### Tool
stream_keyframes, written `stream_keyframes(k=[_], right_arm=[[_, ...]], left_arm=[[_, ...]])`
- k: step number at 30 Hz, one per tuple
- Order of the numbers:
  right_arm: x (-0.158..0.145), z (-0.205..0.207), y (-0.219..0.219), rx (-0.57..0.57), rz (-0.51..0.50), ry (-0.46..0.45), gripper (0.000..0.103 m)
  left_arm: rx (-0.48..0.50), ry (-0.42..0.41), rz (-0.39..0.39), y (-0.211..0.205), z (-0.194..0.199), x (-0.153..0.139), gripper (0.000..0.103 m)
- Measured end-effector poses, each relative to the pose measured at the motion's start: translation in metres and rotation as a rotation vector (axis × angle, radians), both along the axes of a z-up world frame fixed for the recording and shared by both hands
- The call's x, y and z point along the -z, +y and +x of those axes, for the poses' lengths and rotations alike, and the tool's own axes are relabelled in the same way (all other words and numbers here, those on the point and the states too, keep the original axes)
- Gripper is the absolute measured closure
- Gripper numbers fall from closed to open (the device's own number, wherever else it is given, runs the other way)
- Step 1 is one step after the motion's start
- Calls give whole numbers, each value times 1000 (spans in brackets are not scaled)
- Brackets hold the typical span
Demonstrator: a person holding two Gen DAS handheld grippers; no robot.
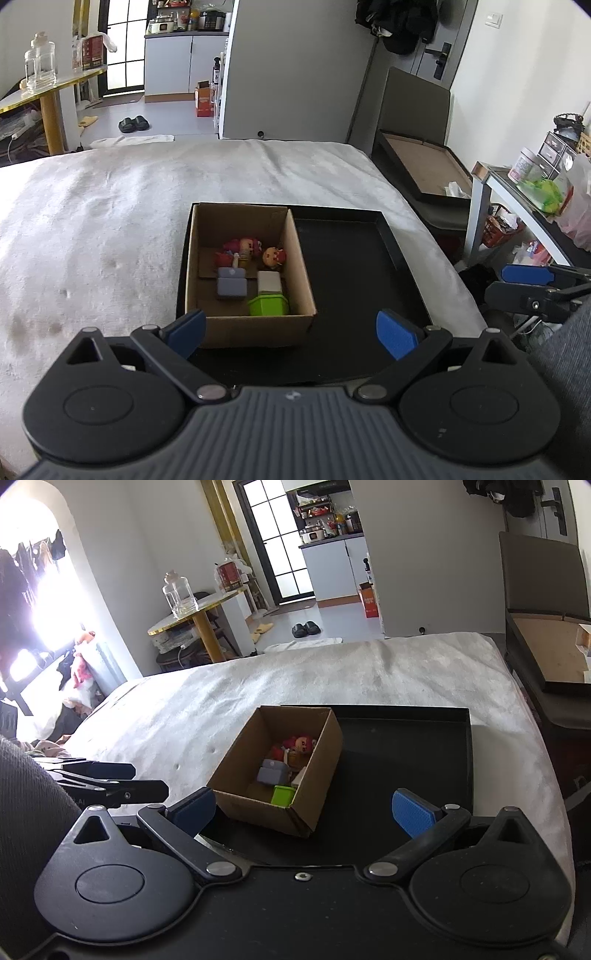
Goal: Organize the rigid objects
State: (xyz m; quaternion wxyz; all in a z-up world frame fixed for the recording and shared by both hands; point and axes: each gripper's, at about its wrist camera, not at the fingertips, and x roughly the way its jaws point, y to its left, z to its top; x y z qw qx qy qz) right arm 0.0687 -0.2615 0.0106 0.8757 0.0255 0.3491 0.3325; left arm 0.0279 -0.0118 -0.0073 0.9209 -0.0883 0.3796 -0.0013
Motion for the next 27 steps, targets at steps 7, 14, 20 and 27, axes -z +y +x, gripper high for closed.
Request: stream_keyframes(k=[7,14,20,27], right_arm=[[-2,-3,-4,36,-18,8,0],[-1,-4,-6,46,-27,28,0],[0,-2,-6,47,-23,42,0],[1,0,-7,43,-21,47,0]], left_arm=[[-11,-2,7,-3,-2,-1,5],[-18,0,6,-6,-2,-1,5],[-9,5,8,-8,1,-1,5],[-7,10,8,-8,3,0,5]])
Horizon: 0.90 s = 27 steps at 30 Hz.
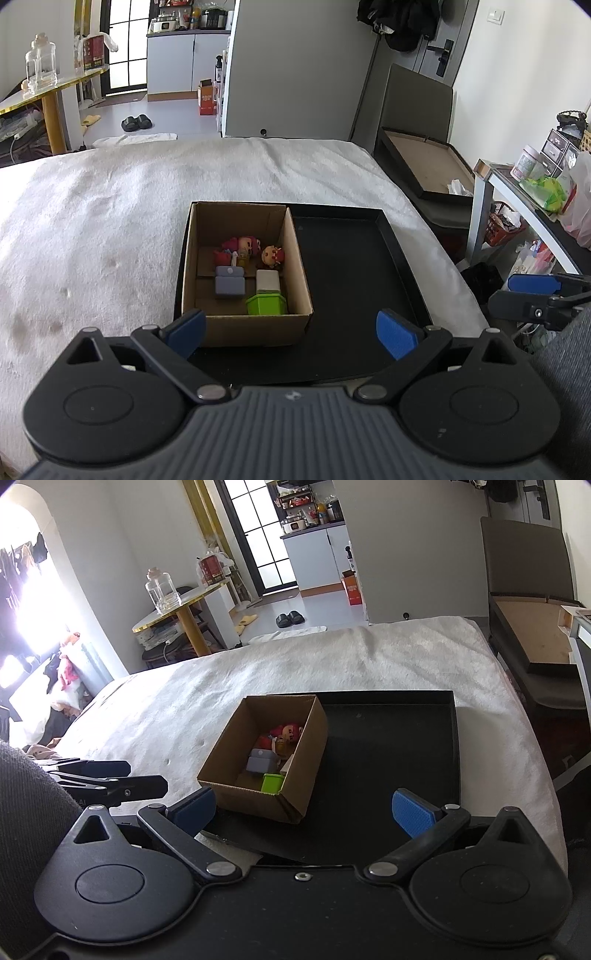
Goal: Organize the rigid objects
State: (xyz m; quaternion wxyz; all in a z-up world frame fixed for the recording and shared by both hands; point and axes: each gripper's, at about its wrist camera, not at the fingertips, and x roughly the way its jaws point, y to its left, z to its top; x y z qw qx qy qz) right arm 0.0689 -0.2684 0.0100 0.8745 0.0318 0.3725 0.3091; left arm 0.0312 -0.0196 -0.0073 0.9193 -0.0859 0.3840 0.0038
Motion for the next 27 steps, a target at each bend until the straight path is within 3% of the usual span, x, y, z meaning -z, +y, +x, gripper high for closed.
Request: stream_keyframes(k=[27], right_arm=[[0,-2,3,16,-13,17,0]], left_arm=[[2,11,4,1,-1,1,5]])
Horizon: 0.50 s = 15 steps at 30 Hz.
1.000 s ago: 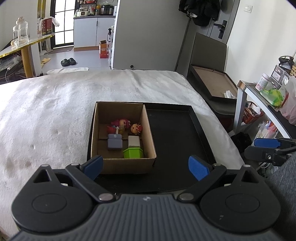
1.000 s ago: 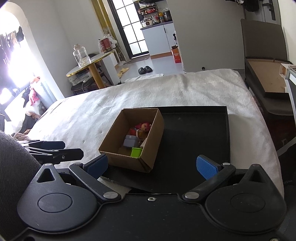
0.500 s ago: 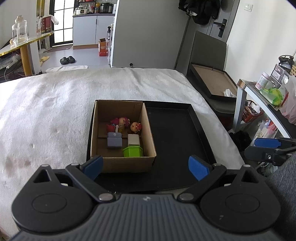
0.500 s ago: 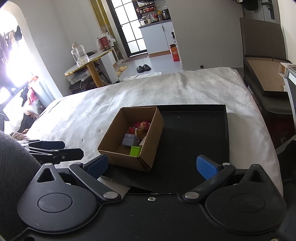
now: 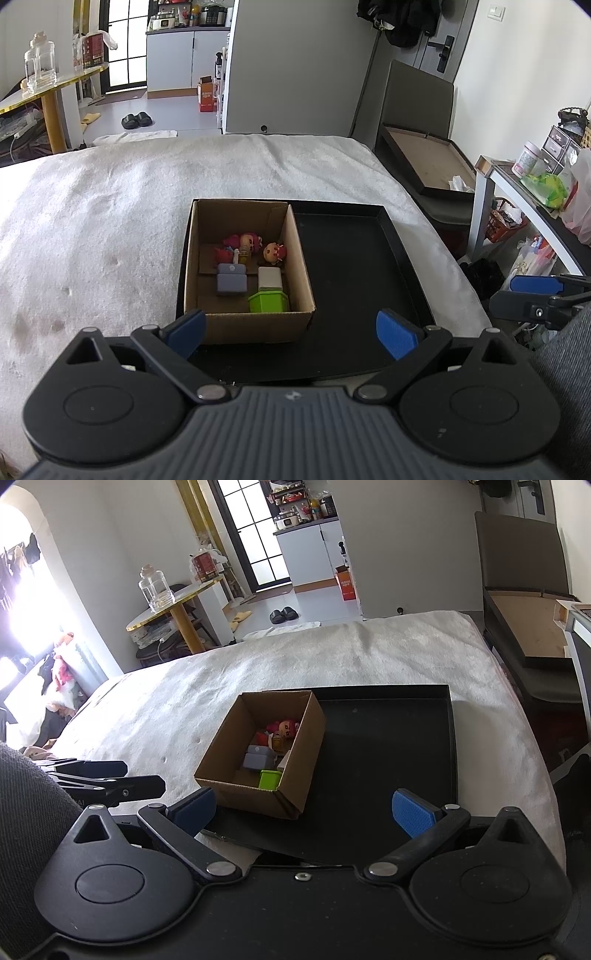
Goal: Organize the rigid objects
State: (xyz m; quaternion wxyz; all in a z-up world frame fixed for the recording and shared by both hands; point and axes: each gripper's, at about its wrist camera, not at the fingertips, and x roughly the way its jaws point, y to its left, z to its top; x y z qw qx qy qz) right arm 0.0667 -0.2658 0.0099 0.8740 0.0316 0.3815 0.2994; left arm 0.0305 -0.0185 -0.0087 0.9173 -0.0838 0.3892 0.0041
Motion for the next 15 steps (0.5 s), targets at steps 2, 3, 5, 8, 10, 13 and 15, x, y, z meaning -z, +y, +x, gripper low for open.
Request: stream_keyframes(k=[2,3,5,8,10,13,15], right_arm=[[0,-1,0,2,0,0,0],[0,0,0,1,1,1,0],[1,0,0,2,3,2,0],[1,0,0,4,1,3,0],[1,-1,0,5,0,2,0],[2,-1,0,10,-2,3,0],[2,-2,0,15,-2,4,0]], left_arm=[[1,2,-2,0,0,0,5],[1,1,-2,1,0,-1,5],[-1,1,0,1,0,-1,5],[-4,0,0,2,0,-1,5],[-4,0,-4,2,1,-1,5],[-4,3,-7,2,2,-1,5],[-7,2,-4,2,1,-1,5]])
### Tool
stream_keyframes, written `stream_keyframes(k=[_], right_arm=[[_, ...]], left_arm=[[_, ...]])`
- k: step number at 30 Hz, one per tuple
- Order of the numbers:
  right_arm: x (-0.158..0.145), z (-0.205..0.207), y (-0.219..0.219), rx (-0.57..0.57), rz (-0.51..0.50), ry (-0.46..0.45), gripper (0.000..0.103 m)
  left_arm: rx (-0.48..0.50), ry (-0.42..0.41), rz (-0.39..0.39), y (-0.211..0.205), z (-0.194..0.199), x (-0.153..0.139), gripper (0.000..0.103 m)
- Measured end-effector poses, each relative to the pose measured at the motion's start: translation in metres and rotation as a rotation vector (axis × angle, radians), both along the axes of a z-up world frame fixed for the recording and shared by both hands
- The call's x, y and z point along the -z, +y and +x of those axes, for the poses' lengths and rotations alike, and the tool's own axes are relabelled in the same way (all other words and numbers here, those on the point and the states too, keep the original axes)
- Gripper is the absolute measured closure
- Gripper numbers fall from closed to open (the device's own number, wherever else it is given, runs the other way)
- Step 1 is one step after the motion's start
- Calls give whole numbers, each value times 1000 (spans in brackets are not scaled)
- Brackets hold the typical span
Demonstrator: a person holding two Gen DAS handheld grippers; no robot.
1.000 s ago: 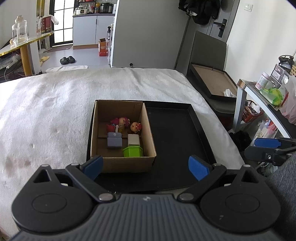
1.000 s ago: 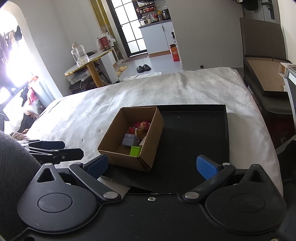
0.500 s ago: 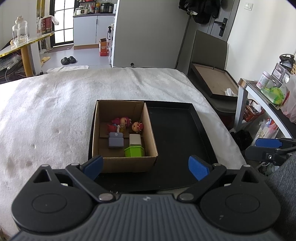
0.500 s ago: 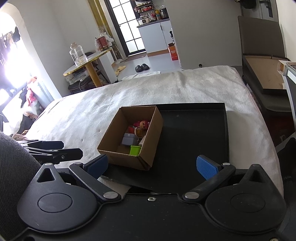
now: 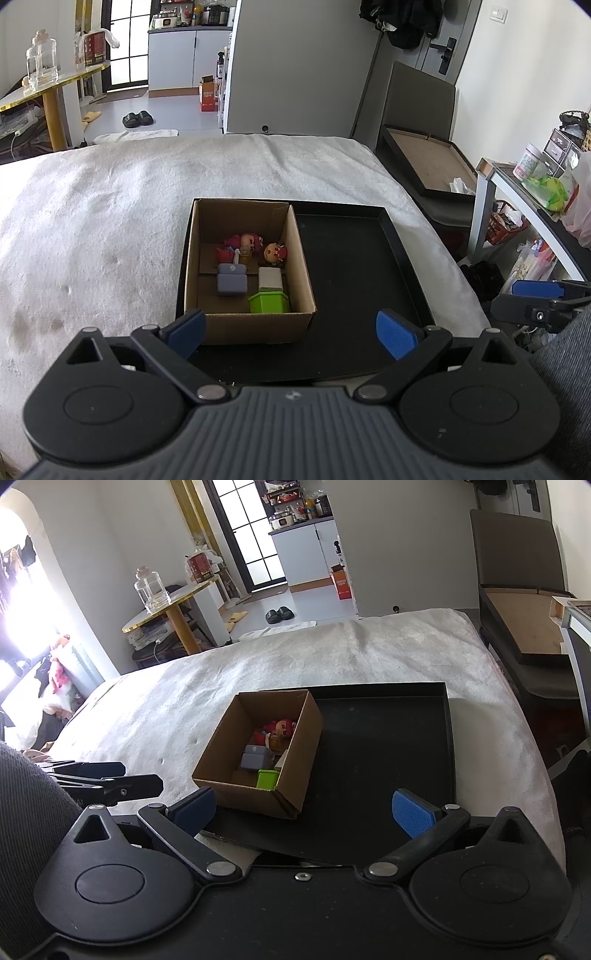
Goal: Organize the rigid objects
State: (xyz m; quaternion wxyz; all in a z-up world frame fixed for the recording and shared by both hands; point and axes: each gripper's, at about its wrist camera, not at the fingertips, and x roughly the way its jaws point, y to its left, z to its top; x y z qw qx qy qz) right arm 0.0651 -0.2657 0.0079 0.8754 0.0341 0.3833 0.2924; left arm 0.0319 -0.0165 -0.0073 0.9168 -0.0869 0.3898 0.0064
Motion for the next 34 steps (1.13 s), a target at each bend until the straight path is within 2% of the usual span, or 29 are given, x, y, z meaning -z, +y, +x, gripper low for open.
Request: stream_keyframes(k=[34], right_arm=[[0,-2,2,8,2,8,0]], left_arm=[[-3,0,-5,1,1,2,5]])
